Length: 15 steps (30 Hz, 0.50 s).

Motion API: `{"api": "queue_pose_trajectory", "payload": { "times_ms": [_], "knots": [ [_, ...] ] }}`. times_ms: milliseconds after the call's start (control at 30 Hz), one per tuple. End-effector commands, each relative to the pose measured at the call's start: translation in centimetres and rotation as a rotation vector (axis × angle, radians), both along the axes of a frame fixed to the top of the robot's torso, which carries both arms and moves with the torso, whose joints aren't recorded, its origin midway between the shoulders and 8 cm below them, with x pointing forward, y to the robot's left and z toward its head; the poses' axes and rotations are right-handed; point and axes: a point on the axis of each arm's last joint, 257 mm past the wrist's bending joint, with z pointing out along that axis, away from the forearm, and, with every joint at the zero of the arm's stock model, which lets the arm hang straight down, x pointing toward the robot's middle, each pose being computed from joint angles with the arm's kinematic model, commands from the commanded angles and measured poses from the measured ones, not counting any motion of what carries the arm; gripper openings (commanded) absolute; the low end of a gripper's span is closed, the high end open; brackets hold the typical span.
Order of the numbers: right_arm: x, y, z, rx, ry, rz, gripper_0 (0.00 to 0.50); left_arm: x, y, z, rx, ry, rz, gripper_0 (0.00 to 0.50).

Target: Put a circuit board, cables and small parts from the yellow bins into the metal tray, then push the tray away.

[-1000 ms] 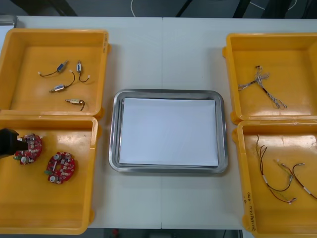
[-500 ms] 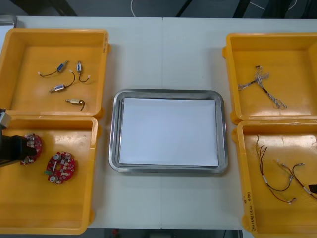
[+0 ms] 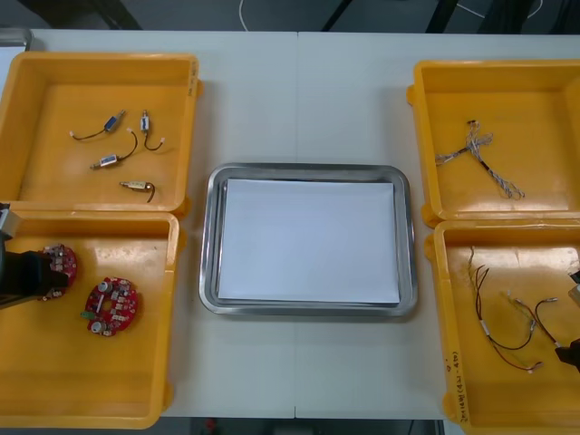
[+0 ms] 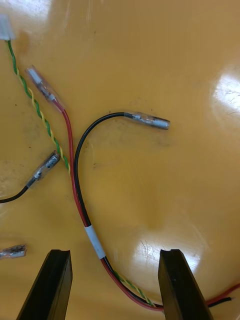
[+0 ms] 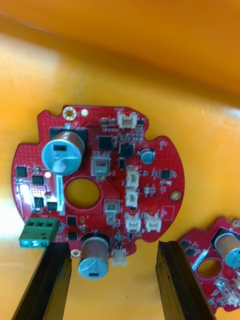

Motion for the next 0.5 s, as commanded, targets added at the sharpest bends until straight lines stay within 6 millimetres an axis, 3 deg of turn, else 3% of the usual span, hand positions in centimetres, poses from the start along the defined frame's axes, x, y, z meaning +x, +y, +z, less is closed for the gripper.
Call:
{"api": "queue_pose_trajectory", "payload": {
  "times_ms": [33,500],
  "knots": [
    [-1.5,-0.5,-1.7,-0.017,0.043,0.029,0.500,-0.8,1.6,-1.0,0.085,0.004,-0.080,0.500],
    [-1.8,-0.1,-3.7,0.004,0.046,0.028,0.500,-1.0,1.4,-1.4,0.079,0.011,-0.083,0.500]
  ]
}}
